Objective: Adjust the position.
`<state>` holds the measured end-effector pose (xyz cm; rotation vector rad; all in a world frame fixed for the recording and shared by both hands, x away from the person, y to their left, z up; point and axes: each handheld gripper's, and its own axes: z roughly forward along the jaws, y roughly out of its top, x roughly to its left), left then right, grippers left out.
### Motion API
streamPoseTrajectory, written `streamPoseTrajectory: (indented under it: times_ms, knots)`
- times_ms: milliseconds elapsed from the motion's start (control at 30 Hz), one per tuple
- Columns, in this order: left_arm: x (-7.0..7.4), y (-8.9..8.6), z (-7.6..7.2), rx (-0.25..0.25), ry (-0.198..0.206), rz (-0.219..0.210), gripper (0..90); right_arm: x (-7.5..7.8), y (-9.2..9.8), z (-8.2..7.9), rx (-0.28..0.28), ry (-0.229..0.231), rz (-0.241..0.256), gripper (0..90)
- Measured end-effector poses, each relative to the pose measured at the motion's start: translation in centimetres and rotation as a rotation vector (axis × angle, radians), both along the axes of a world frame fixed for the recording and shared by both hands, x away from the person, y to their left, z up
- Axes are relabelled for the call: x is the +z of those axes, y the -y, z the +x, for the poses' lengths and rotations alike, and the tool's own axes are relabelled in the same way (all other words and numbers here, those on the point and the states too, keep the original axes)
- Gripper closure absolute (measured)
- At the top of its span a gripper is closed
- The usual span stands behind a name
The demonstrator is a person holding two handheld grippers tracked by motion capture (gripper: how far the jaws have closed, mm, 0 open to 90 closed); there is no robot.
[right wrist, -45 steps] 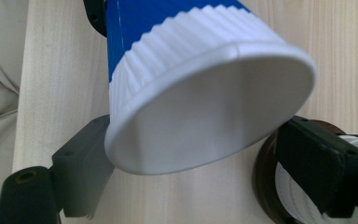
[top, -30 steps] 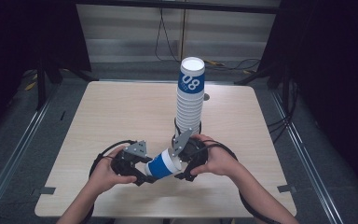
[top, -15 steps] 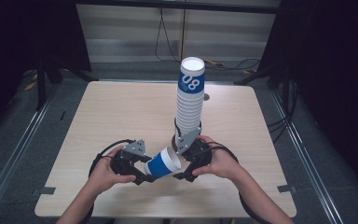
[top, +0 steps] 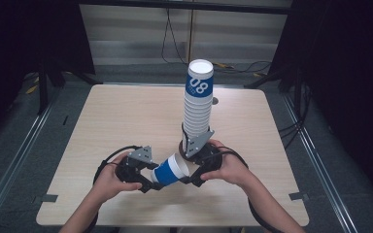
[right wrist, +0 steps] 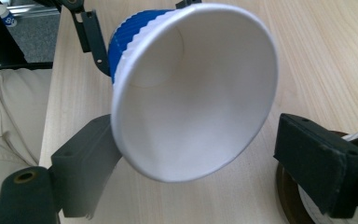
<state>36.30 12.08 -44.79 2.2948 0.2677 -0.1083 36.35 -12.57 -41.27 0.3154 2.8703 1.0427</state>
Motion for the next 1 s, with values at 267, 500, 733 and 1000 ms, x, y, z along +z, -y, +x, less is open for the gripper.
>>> streamPoseTrajectory:
  times_ms: [267, 500, 733, 1000]
  knots:
    - [-0.1, 0.1, -0.1, -0.013, 0.006, -0.001, 30.9, -0.3, -0.1, 0.1, 0.009, -0.014, -0.001, 12.4]
    - [-0.3, 0.3, -0.1, -0.032, 0.015, 0.011, 30.9, -0.5, -0.3, 0.3, 0.024, -0.032, -0.018, 10.8]
    - [-0.3, 0.1, 0.0, -0.036, 0.02, -0.001, 30.9, -0.5, -0.6, 0.5, 0.04, -0.034, 0.0, 10.9]
    - [-0.3, 0.2, -0.1, -0.04, 0.028, -0.012, 30.9, -0.5, -1.0, 0.5, 0.062, -0.039, -0.006, 11.8]
